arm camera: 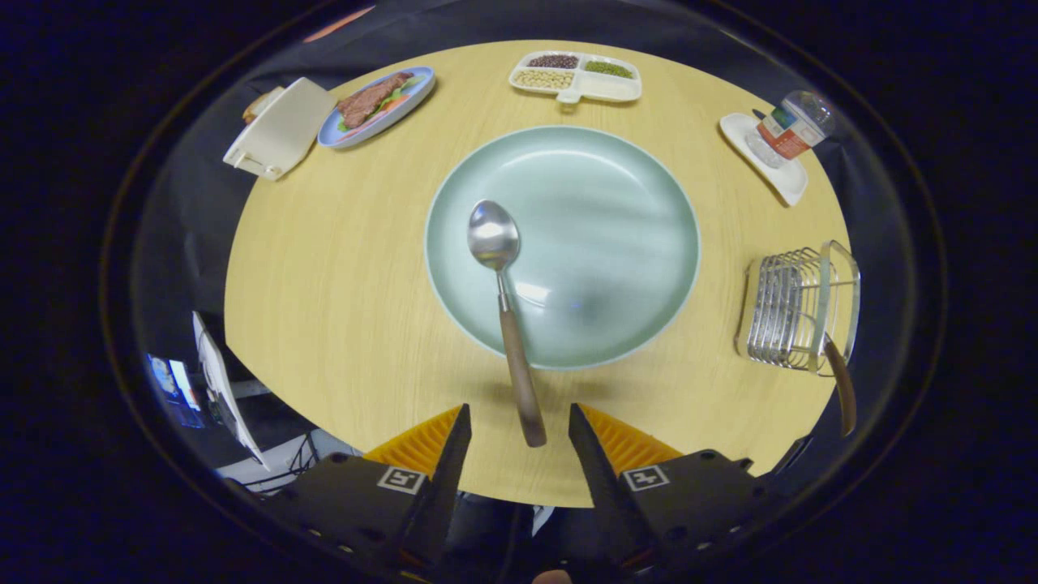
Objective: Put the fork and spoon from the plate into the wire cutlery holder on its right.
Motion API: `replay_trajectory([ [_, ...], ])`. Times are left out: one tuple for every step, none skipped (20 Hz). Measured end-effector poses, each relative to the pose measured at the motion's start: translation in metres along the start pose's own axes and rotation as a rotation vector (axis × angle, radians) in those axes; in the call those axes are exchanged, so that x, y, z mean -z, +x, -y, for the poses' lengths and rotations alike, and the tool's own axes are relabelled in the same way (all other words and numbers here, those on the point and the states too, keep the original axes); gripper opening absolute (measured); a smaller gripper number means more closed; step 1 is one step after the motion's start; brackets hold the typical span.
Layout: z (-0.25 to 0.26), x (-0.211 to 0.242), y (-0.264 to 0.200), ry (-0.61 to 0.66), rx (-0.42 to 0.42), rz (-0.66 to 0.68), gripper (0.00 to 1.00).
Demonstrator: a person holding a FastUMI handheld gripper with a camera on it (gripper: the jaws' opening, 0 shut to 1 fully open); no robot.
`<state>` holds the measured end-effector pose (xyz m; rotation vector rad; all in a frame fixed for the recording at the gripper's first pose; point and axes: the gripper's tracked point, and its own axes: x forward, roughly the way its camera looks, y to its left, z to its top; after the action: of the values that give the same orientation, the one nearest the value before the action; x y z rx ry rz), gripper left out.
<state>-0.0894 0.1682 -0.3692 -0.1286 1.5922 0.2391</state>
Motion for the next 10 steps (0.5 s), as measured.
replay_trajectory([
  [0.001,-0.001,0.005,0.004,0.006,-0.001,0.69],
  [0.0,-0.004,0.011,0.007,0.005,0.002,0.69],
  [0.001,-0.005,0.011,0.014,0.011,-0.004,0.56],
  [0.001,-0.005,0.014,0.02,0.012,-0.009,0.43],
  [0.001,-0.005,0.016,0.023,0.01,-0.016,0.3],
  [0.002,-0.004,0.017,0.02,0.015,-0.024,0.28],
  [0.001,-0.005,0.013,0.026,0.008,-0.026,0.21],
  [0.002,-0.003,0.013,0.024,0.011,-0.032,0.14],
  [-0.003,-0.005,0.009,0.021,-0.004,-0.025,0.14],
  [0.001,-0.006,0.007,0.024,0.011,-0.015,0.13],
])
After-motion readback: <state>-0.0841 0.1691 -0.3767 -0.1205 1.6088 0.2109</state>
